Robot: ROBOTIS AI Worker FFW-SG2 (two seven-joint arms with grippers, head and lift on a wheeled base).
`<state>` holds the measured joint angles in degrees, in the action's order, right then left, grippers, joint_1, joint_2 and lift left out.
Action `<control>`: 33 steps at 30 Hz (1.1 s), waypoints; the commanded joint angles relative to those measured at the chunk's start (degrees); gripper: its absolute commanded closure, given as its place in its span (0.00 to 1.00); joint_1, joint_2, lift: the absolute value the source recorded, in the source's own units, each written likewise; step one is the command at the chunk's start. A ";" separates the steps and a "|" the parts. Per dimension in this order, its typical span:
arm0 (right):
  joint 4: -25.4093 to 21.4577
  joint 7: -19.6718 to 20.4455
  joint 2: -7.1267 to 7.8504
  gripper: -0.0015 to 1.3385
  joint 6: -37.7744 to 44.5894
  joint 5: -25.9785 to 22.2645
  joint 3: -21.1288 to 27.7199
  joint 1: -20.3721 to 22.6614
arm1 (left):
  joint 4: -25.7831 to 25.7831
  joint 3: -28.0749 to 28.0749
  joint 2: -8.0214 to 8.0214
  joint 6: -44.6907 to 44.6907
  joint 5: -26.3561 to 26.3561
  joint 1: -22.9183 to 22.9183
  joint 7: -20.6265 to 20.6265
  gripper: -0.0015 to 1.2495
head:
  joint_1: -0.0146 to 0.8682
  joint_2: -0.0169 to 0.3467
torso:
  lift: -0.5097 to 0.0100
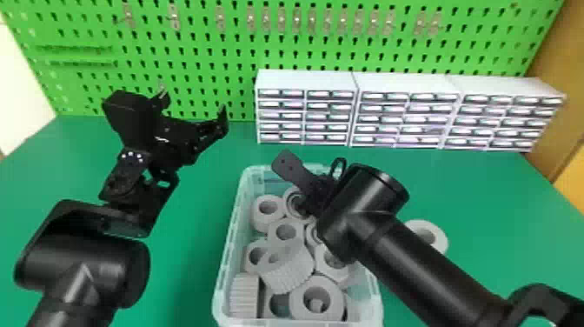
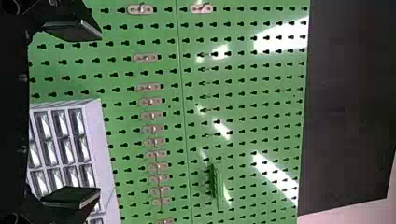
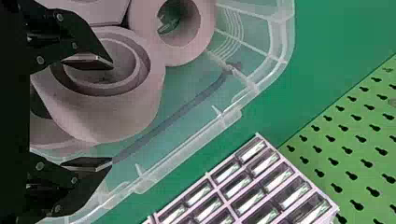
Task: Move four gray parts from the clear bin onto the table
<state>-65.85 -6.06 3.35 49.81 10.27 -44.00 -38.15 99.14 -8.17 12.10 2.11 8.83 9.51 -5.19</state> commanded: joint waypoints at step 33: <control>-1.12 0.78 0.52 0.79 0.37 6.25 -2.32 0.53 | 0.00 -0.18 0.38 0.00 0.22 -0.28 -0.35 0.09 | 0.78 0.14 | 0.89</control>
<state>-66.47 -5.26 3.87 50.16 16.35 -46.18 -37.77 99.14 -8.42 12.48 2.11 9.05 9.32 -5.53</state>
